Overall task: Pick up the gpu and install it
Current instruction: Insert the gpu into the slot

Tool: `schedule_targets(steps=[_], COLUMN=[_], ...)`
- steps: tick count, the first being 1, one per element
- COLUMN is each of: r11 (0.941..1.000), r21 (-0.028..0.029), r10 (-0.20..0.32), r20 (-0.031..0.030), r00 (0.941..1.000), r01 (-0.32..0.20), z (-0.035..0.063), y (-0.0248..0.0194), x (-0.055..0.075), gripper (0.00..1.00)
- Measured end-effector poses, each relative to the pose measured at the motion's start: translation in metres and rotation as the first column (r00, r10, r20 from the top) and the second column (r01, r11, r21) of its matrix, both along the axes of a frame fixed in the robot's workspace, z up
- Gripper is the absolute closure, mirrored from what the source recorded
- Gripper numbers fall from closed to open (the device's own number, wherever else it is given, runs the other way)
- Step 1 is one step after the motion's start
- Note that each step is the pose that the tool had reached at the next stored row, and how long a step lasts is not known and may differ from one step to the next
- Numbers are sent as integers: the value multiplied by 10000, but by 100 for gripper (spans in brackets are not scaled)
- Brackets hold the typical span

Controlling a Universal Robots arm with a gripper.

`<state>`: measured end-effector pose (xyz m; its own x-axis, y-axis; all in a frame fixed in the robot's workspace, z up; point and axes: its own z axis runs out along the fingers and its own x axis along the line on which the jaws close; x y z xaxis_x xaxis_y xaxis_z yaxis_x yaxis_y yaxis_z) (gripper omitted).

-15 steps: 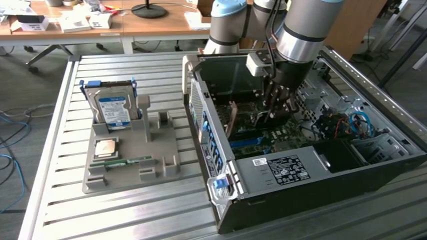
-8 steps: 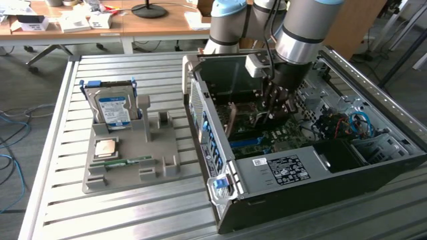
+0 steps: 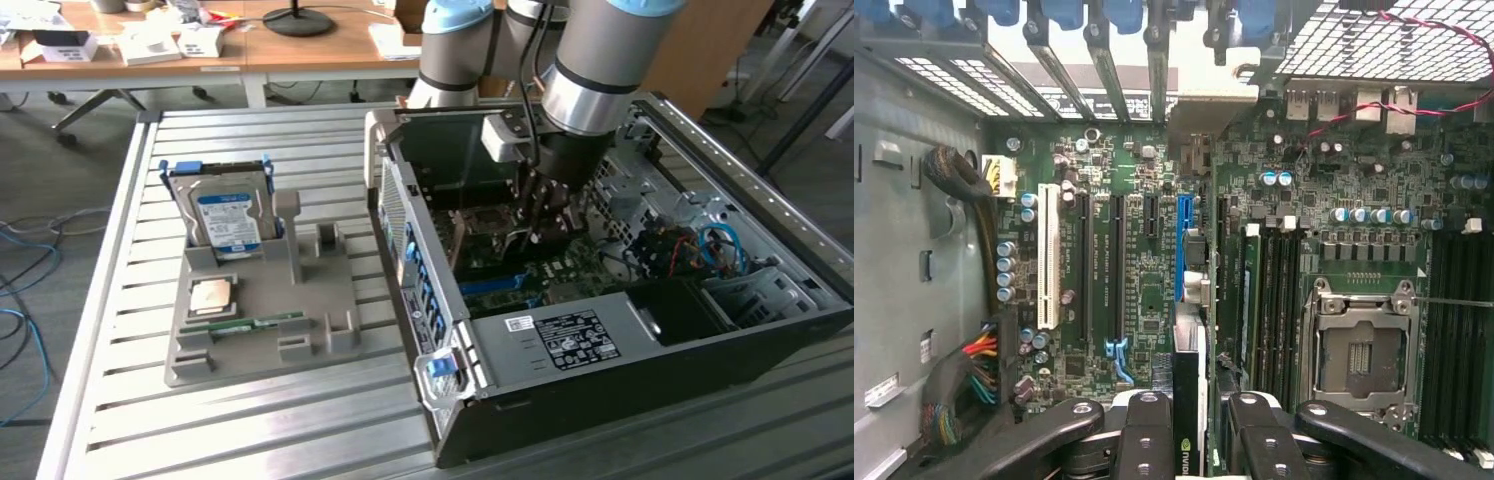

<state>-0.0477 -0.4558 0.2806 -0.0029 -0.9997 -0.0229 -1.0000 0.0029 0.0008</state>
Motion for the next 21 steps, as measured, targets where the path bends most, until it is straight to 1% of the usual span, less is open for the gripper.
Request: schedule_targets(steps=[3,10,14,17,21], r11=[10000,10000,10000,10000,10000], r21=[8,4,2,5,2], r10=[-1,0,-3,-2,18], r20=[4,1,1,5,5], r00=[10000,10000,10000,10000,10000], r01=[1,0,3,2,-18], z=[-11,-72,-73,-78,-97], y=[1,0,0,1,-3], x=[0,0,-4,-34,-44], gripper=[74,74,74,74,74])
